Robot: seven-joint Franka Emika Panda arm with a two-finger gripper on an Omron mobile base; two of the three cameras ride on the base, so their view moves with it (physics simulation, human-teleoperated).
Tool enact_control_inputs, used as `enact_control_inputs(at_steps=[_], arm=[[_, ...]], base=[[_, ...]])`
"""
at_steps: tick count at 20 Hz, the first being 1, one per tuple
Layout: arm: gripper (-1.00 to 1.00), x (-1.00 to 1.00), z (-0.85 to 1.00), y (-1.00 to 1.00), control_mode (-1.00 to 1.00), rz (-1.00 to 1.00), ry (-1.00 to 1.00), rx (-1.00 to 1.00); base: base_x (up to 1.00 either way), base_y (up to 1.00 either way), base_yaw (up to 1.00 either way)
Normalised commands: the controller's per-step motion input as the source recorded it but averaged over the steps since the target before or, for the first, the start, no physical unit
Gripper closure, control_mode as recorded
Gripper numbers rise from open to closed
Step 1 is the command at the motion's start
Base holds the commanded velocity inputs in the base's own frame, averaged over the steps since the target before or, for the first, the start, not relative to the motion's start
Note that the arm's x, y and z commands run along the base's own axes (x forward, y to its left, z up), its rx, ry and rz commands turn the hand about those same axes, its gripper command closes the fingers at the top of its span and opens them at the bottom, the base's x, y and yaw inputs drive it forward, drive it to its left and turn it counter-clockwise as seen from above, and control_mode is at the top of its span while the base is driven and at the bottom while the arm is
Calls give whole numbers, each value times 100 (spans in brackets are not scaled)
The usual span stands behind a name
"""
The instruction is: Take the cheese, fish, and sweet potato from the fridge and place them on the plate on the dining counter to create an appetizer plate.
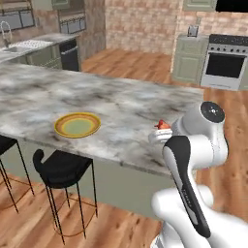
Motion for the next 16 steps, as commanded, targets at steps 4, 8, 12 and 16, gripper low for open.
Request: enact_control_inputs(at_steps=[4, 8, 12, 16], arm=[[100, 0, 0, 0, 100, 0, 0, 0], [100, 0, 0, 0, 100, 0, 0, 0], [100, 0, 0, 0, 100, 0, 0, 0], [100, 0, 0, 0, 100, 0, 0, 0]], base=[[-1, 96, -60], [0, 100, -50], [0, 100, -40], [0, 100, -33]])
